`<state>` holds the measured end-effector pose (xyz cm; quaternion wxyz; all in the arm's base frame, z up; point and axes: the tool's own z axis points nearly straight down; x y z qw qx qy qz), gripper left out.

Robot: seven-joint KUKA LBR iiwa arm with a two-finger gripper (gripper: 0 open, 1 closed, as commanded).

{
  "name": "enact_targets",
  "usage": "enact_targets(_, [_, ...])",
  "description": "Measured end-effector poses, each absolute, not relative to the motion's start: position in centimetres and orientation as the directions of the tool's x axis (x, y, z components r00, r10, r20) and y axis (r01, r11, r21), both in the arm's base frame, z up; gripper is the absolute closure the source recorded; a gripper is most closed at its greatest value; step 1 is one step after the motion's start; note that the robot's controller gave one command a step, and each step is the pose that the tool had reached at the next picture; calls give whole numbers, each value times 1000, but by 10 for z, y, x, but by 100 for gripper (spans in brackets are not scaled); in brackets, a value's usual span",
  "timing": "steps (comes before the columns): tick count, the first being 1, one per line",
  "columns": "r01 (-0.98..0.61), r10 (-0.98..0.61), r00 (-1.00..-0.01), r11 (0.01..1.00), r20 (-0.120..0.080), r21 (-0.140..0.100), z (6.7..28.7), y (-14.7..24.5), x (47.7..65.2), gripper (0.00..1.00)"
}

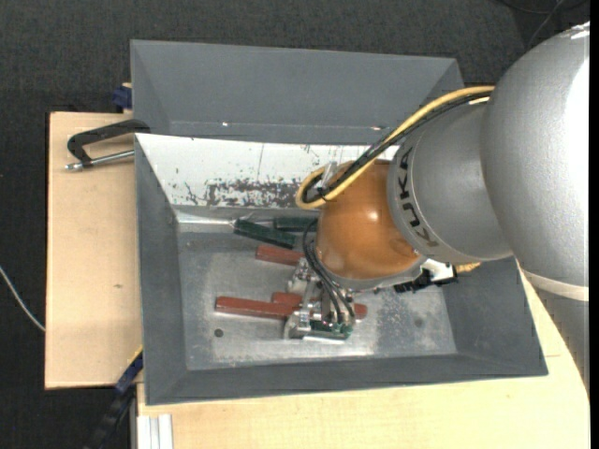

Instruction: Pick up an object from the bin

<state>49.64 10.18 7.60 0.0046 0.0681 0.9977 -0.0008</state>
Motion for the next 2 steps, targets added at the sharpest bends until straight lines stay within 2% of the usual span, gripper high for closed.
enact_targets(2, [136, 136, -991, 991, -7, -1, 78, 102, 495, 100])
